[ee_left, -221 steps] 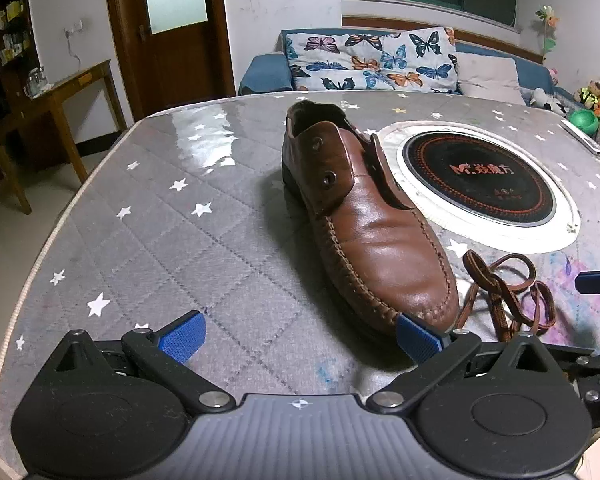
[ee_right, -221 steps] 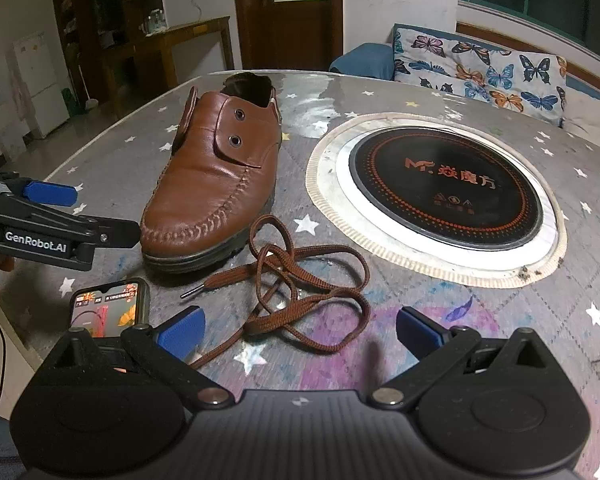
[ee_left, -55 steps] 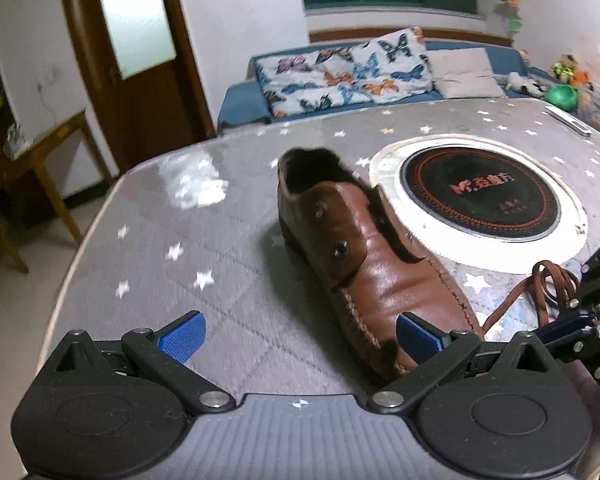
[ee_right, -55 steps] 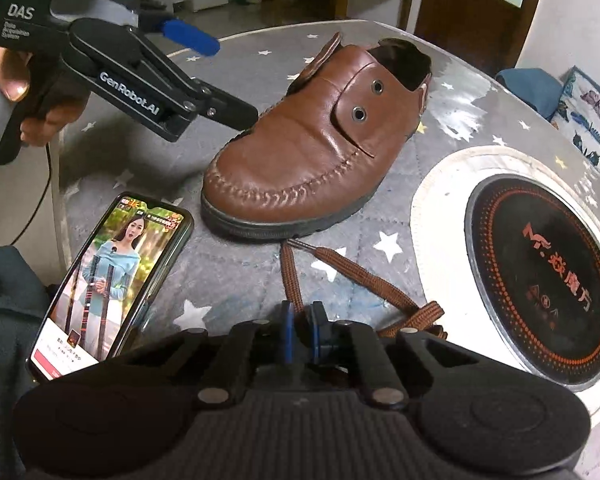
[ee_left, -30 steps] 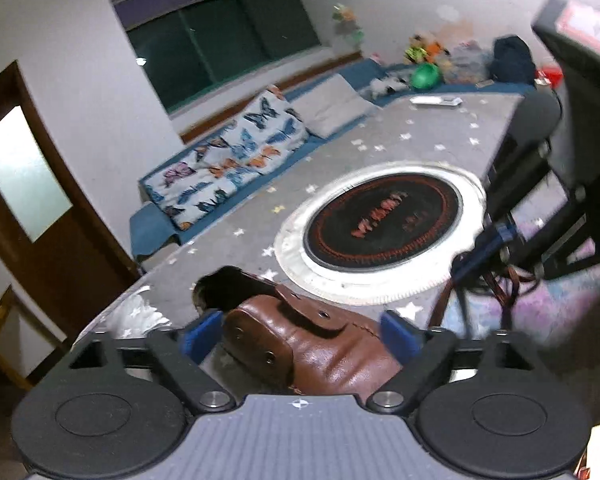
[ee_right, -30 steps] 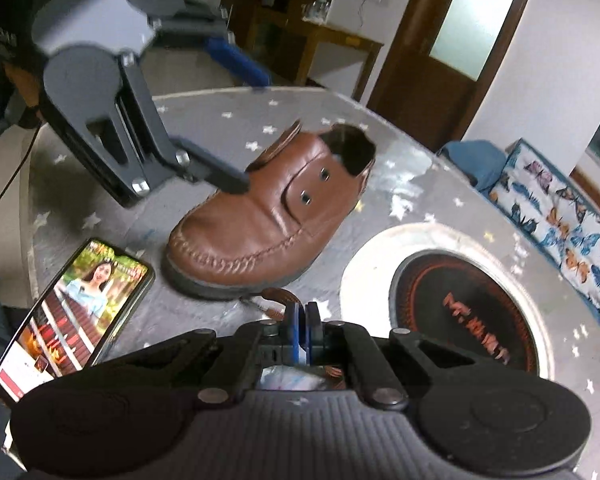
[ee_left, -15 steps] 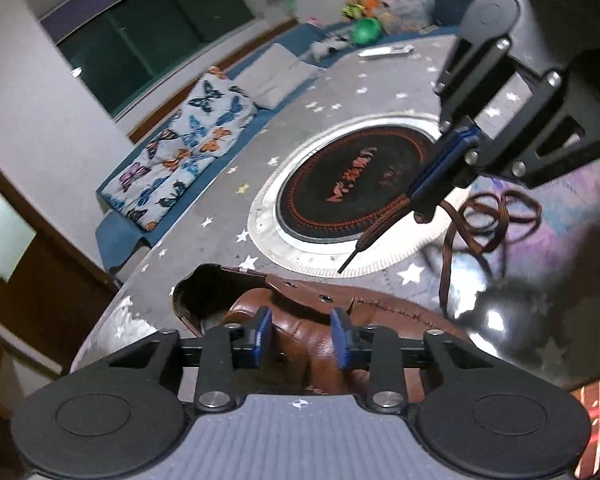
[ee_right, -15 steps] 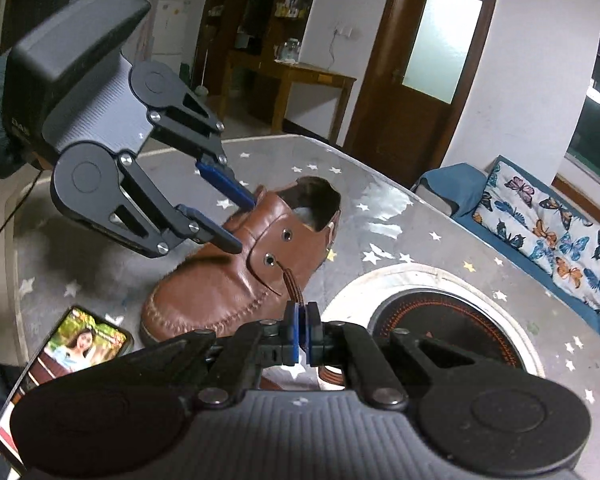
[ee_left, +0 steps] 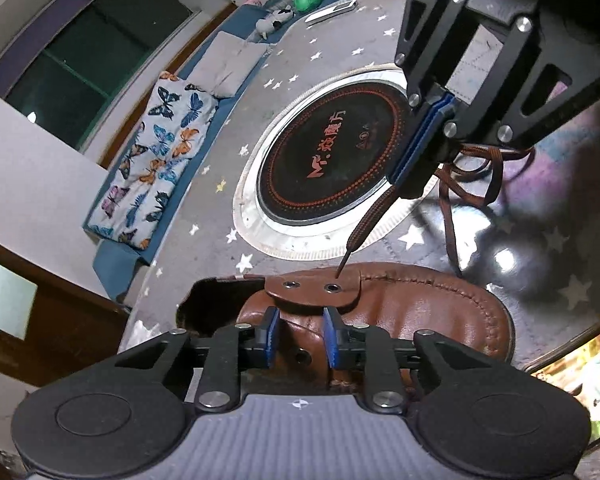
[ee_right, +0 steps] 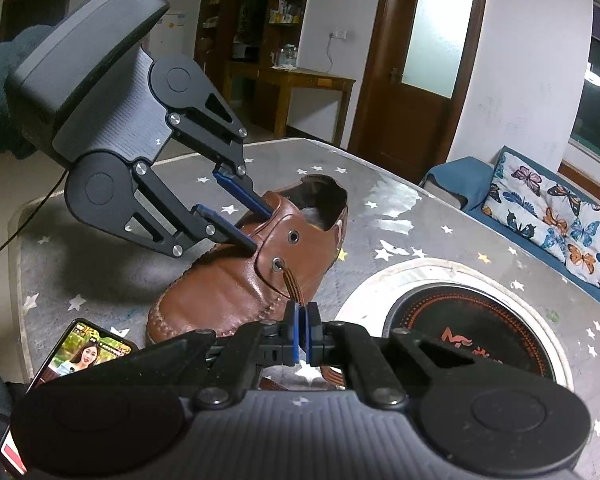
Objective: Lace up shoes with both hands
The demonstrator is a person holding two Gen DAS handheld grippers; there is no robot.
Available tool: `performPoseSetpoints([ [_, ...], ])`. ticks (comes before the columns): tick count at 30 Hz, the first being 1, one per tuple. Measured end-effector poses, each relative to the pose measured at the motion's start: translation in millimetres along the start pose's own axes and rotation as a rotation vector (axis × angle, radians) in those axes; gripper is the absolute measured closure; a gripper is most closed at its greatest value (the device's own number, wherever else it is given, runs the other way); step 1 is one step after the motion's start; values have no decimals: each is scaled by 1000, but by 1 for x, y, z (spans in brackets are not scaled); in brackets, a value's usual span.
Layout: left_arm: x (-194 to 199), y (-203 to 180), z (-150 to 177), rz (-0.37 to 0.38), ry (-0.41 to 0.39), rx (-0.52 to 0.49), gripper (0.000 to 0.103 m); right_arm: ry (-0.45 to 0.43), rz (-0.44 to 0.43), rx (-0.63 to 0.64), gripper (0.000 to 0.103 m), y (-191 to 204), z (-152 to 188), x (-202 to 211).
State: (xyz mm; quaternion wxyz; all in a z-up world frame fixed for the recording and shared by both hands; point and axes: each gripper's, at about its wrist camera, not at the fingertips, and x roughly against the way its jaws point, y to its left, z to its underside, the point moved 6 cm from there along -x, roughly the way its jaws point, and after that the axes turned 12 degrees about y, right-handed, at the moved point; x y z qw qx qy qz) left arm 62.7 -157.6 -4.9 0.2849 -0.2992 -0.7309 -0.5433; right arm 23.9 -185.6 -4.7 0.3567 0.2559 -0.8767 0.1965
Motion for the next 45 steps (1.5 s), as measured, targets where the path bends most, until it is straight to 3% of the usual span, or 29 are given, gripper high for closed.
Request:
performPoseSetpoints([
  [3,-3,-1,-4,-16,-7,-18,77,-4,-1,-8,101,-1,0,0],
  [11,-11,7,-6,62,-11,22,84,-9,-8,-11,101,0,1,-1],
  [20,-10,3,-10,102,-41,-17,84,-2,-19,-23,101,-4,2,-5],
  [36,-18,-2,-20,76,-42,-36,85,8,-19,-10,101,-9,-5,-23],
  [41,-19,-7,-19,49,-47,-20,98,13,-14,-12,101,-9,-5,-28],
  [45,-18,-11,-18,11,-45,31,99,15,-3,-11,99,-8,-5,-29],
])
